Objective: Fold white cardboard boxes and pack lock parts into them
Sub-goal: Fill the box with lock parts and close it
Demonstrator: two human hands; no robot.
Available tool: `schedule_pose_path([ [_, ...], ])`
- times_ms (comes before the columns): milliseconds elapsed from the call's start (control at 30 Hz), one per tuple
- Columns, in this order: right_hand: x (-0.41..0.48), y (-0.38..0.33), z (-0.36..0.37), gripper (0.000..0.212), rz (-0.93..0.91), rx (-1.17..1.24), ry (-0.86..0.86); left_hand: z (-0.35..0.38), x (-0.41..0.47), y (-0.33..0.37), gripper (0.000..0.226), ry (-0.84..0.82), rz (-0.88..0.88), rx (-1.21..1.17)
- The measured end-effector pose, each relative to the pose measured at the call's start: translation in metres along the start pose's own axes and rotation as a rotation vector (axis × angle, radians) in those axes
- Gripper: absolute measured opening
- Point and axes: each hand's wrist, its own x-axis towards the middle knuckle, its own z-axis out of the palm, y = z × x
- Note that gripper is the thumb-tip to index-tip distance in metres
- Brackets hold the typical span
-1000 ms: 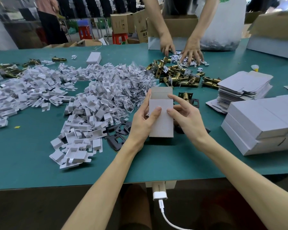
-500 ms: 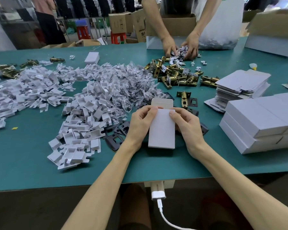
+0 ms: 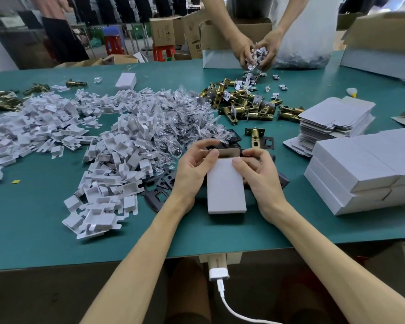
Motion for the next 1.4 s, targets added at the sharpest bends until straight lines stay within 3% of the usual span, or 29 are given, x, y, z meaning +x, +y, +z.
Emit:
schedule_pose_path([
  [133, 0.001, 0.001, 0.002, 0.017, -0.017, -0.049, -0.043, 0.002, 0.0, -0.002, 0.032, 0.013, -0.065, 0.01],
  [233, 0.001, 0.002, 0.001, 0.018, 0.005, -0.013, -0.045, 0.001, 0.002, -0.004, 0.023, 0.018, -0.077, 0.019],
  [500, -0.001, -0.001, 0.001, 0.031, 0.027, -0.001, -0.068, -0.002, 0.002, -0.007, 0.02, -0.002, -0.081, 0.075],
  [700, -0.003, -0.002, 0.005, 0.055, 0.078, -0.137, -0.202, -0.006, 0.004, -0.01, 0.011, 0.145, -0.09, 0.034],
  [833, -0.005, -0.004, 0.004, 0.046, 0.077, -0.115, -0.164, -0.006, 0.004, -0.009, 0.005, 0.167, -0.115, 0.003],
  [1033, -0.006, -0.007, -0.001, 0.026, 0.103, 0.067, -0.177, -0.003, 0.003, -0.005, 0.018, 0.117, -0.159, -0.044],
  [1400, -0.007, -0.012, -0.005, 0.026, 0.177, 0.14, -0.249, -0.007, 0.002, -0.004, 0.017, 0.019, -0.154, -0.053],
])
